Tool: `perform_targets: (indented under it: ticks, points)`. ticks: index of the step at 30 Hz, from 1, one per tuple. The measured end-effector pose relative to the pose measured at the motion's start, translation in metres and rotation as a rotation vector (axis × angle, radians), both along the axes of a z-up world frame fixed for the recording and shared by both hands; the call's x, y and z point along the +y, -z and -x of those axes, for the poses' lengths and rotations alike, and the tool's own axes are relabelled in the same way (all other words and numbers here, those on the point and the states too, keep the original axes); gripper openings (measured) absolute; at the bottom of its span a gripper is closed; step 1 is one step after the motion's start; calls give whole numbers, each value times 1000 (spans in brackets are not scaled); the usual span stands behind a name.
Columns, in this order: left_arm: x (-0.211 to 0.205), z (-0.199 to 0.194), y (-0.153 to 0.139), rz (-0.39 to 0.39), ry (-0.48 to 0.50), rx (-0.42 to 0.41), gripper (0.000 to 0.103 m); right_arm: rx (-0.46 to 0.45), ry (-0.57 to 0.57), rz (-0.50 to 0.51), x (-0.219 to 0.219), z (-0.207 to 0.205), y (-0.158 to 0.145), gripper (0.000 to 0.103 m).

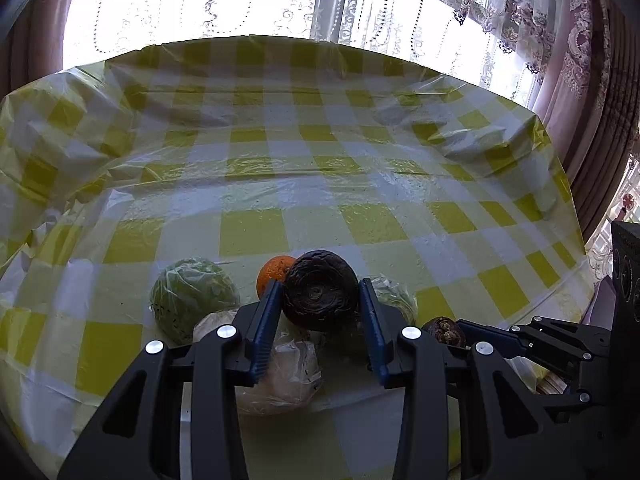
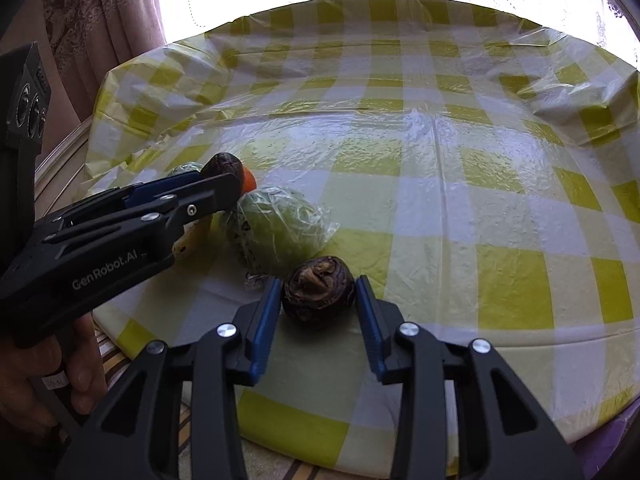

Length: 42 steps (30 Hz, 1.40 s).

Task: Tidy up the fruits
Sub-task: 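Grasp a dark dried fruit with the left tool while the right tool grasps another, then carry both dark dried fruits into the white box and open both tools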

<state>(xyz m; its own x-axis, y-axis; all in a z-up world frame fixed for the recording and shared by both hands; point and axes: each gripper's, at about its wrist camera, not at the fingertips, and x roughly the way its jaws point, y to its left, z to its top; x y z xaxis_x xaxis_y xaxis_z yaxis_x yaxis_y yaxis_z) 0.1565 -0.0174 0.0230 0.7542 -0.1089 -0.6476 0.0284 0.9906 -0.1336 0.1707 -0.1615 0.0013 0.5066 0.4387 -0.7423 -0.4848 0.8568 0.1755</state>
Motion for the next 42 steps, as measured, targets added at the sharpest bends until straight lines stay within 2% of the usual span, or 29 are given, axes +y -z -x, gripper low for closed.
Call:
perform_targets:
  ticks: [5,7,14,23,34,42]
  points:
    - [-1,3,-4,-6,-2,-19,37,-10,1,18,2,1,0,38]
    - [-1,4,-4,-7,-2,-22,37,-18,4,48,5,2,0,41]
    - [-1,6,-6,-12,-8,-30,37,-36,9,89,10,3,0,39]
    - [-11,17,-20,-47,5,-59,37,-78,45,59,-5,12,-14,37]
    - [-48,31,-34,-55,80,-71,37,-101,128,19,-50,31,-34,37]
    - [-97,39,-36,-75,177,-70,37,-97,208,1,-103,47,-41,37]
